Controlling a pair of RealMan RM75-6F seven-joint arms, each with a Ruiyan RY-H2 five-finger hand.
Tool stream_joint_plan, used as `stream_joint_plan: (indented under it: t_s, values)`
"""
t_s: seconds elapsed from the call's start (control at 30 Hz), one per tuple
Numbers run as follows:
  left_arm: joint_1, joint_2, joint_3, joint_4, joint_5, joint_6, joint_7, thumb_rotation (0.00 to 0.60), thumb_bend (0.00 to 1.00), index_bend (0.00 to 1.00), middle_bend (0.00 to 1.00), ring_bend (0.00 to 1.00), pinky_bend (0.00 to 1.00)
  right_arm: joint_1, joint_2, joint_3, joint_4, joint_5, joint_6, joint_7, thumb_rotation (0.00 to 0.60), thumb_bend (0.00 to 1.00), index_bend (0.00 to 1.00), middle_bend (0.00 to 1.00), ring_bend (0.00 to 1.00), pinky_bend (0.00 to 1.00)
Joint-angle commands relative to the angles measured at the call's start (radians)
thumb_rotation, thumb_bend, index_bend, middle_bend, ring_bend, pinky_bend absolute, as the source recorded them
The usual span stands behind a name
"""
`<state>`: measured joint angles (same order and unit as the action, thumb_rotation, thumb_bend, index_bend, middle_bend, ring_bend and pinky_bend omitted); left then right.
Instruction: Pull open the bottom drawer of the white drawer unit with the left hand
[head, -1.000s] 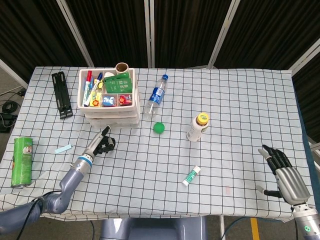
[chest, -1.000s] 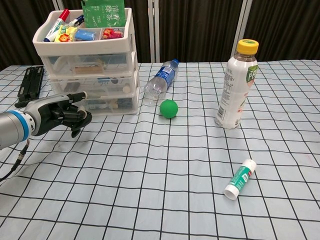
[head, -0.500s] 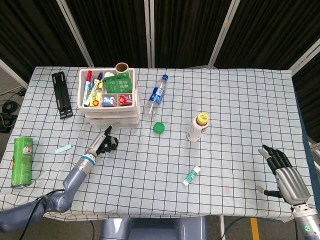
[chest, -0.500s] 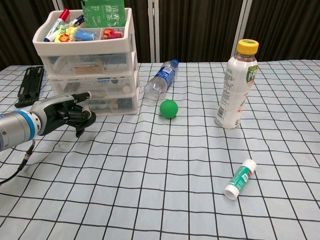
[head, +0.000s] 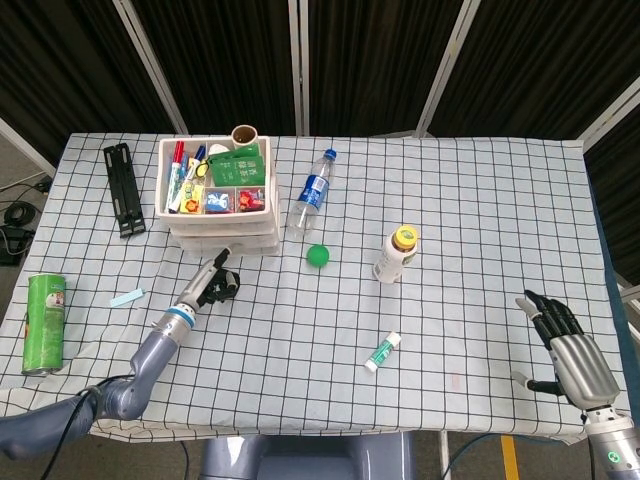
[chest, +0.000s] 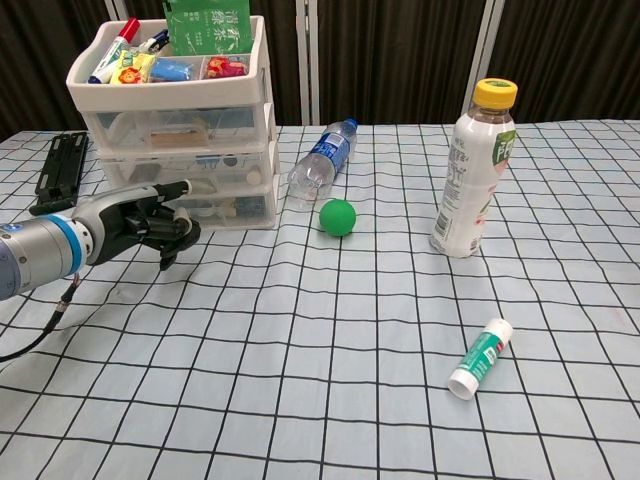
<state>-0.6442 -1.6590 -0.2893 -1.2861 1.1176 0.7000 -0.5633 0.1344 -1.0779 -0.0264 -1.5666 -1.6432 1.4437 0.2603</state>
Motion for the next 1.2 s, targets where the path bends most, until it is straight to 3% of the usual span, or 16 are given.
stream_joint_plan:
  t_s: [0.03,0.47,0.83,1.2]
  values:
    - [-0.006,-0.003,-0.001,0.001,-0.003,-0.006,0.005,0.600,0.80,0.07,0.74,0.77,0.70,0.000,-0.001,0.000,0.000,0.000,-0.001,-0.002,0.600,0.02,0.00,0.00,0.00,0.00]
    - [-0.024,-0.012,0.004,0.012,-0.006,-0.025,0.027,0.600,0.80,0.11,0.74,0.77,0.70,0.002,-0.004,0.001,0.001,0.005,-0.008,-0.008,0.600,0.02,0.00,0.00,0.00,0.00]
    - [-0.006,-0.006,0.027,-0.012,0.039,0.005,0.018,0.600,0.83,0.35,0.74,0.77,0.70,0.001,-0.004,-0.001,0.000,0.002,-0.005,-0.011,0.600,0.02,0.00,0.00,0.00,0.00]
    - [0.068,0.068,0.095,-0.103,0.178,0.119,-0.035,0.600,0.82,0.39,0.74,0.77,0.70,-0.001,-0.002,-0.001,-0.003,-0.002,0.001,-0.009,0.600,0.02,0.00,0.00,0.00,0.00]
